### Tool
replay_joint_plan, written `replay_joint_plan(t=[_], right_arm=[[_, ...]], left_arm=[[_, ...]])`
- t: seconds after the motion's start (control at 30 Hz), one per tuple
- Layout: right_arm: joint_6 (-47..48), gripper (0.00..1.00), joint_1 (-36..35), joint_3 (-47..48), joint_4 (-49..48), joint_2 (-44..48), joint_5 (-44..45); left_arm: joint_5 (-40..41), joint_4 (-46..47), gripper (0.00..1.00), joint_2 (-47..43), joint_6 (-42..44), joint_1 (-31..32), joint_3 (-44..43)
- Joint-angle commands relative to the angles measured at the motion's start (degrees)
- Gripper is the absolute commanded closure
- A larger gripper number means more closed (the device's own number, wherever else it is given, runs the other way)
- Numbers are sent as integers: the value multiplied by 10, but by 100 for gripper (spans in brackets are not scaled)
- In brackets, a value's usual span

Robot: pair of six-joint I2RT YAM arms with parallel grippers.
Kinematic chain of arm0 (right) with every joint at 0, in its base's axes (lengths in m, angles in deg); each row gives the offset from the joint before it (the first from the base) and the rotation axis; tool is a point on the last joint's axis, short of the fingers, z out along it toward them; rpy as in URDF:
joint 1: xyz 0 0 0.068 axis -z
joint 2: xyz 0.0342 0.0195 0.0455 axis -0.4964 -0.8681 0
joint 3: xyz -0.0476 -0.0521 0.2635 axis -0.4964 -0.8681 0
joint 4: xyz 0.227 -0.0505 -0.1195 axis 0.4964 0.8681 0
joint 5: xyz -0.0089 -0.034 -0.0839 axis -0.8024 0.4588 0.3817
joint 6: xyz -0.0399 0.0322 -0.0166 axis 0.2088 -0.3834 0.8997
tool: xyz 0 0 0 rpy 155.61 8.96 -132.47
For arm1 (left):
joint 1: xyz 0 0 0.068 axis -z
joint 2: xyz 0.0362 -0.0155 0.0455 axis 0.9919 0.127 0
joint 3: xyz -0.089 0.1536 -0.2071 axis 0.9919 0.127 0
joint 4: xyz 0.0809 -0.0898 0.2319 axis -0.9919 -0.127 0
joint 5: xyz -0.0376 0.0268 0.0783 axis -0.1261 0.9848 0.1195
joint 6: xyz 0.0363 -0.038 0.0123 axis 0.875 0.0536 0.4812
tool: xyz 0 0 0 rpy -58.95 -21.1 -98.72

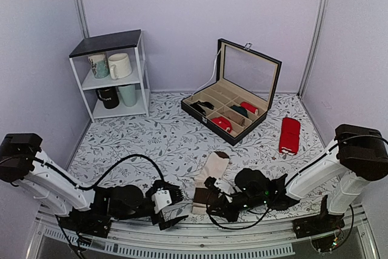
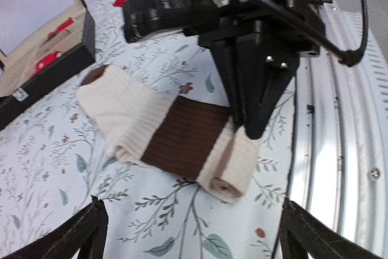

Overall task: Roll the socks
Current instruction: Roll a pair of socks at the center of the board.

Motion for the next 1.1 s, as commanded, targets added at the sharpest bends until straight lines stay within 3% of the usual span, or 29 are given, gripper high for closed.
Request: replay_joint_plan(t=[0.0,0.1,0.17,0.27,0.4,0.6,1.07], right_arm=[[-62,100,1,-14,137,-18,-59],[-69,100,1,-9,138,-26,-58],[-75,100,4,-4,139,-33,-64],[-78,100,7,4,144,-40,-77],[-79,100,13,8,151,-42,-91],[-85,100,28,8,162,-43,-96],[-78,100,28,6,160,-54,-97]], left_arm=[[126,187,1,-11,77,16,45],[111,288,1,5,112,14,74],[56,218,4,3,117,12,57],[7,122,22,21,98,12,14],[-67,103,41,55,84,13,1],[-105,30,41,102,60,13,-39],[-81,35,48,152,63,4,-65]])
